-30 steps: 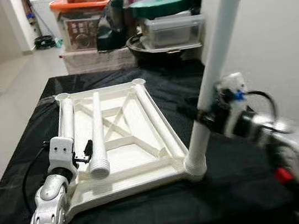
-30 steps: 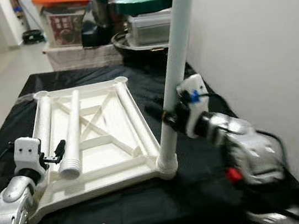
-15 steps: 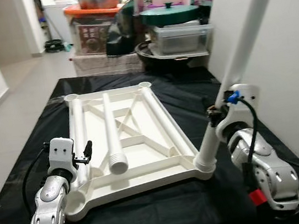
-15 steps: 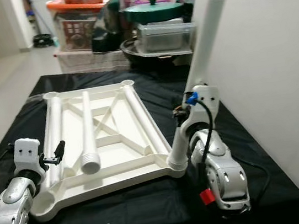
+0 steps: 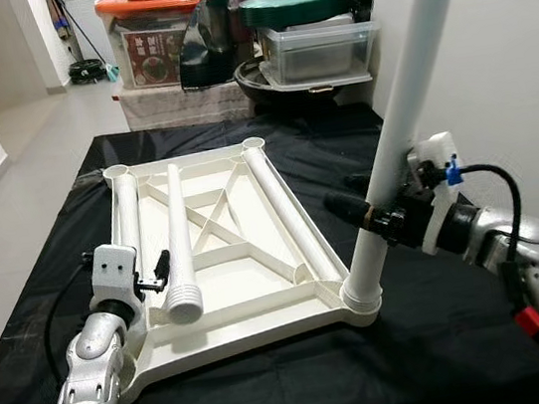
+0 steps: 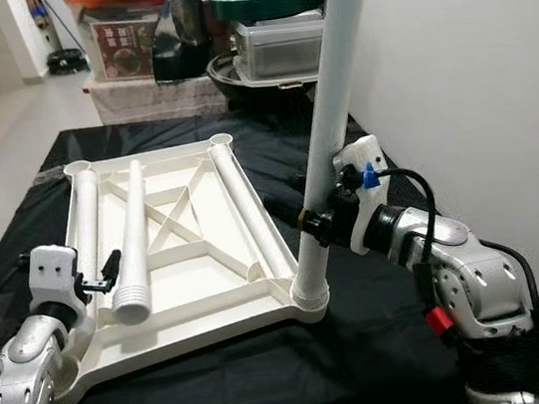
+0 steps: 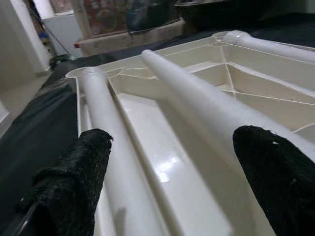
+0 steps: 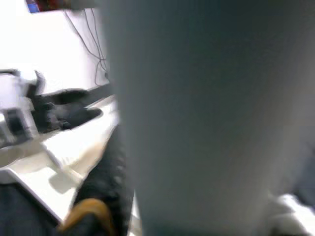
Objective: Building children table
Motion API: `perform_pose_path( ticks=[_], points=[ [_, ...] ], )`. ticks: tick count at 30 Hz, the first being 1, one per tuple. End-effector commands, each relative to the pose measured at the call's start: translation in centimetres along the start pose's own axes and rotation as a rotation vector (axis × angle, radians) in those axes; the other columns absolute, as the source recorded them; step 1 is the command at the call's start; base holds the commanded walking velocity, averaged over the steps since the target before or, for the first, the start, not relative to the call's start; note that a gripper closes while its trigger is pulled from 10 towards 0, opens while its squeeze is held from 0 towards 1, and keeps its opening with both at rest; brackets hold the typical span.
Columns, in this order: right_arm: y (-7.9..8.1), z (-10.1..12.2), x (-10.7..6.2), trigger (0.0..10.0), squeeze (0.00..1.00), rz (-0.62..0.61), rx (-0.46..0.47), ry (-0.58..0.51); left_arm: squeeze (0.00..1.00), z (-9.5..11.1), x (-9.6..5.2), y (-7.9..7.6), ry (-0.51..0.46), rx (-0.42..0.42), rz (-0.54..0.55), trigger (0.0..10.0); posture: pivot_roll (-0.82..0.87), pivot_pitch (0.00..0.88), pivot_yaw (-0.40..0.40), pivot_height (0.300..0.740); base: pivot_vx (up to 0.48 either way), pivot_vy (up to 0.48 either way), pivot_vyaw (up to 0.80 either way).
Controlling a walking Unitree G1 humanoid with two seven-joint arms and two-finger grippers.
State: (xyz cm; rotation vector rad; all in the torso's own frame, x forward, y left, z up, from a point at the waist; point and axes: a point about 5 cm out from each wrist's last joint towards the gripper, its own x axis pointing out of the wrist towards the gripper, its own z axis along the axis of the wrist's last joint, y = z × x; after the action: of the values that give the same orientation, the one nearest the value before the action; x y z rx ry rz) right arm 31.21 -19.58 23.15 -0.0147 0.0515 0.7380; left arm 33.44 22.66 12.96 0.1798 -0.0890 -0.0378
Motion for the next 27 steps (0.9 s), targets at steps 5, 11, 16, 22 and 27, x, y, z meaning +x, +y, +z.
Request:
perform_pose_path(
  ticks=[5, 11, 16, 22, 27],
  points=[
    [-3.0, -3.0, 1.2, 0.0, 0.0, -0.606, 0.056, 0.087, 0.0, -0.6, -0.4, 0.0, 0.016, -0.002, -0.002, 10.0, 0.03, 0.0, -0.089, 0.74, 0.0, 0.0, 0.0],
    [-0.1, -4.1, 0.9, 0.0, 0.0, -0.927, 0.184, -0.057, 0.0, -0.5, -0.3, 0.0, 0.019, 0.004, -0.007, 10.0, 0.04, 0.0, -0.083, 0.74, 0.0, 0.0, 0.0],
    [5.9, -3.1, 4.7, 10.0, 0.0, -0.495, 0.25, -0.099, 0.0, -0.4, 0.0, -0.1, 0.018, 0.008, -0.018, 10.0, 0.02, 0.0, -0.068, 0.74, 0.0, 0.0, 0.0],
    [4.2, -0.8, 3.7, 10.0, 0.0, -0.332, 0.175, -0.171, 0.0, -0.4, 0.1, -0.3, 0.017, 0.004, -0.023, 10.0, 0.01, 0.0, -0.075, 0.74, 0.0, 0.0, 0.0],
    [1.5, 0.4, 1.8, 10.0, 1.0, -0.3, 0.064, -0.165, 0.0, -0.5, 0.0, -0.4, 0.017, -0.001, -0.021, 10.0, 0.01, 0.0, -0.08, 0.74, 0.0, 0.0, 0.0]
  ],
)
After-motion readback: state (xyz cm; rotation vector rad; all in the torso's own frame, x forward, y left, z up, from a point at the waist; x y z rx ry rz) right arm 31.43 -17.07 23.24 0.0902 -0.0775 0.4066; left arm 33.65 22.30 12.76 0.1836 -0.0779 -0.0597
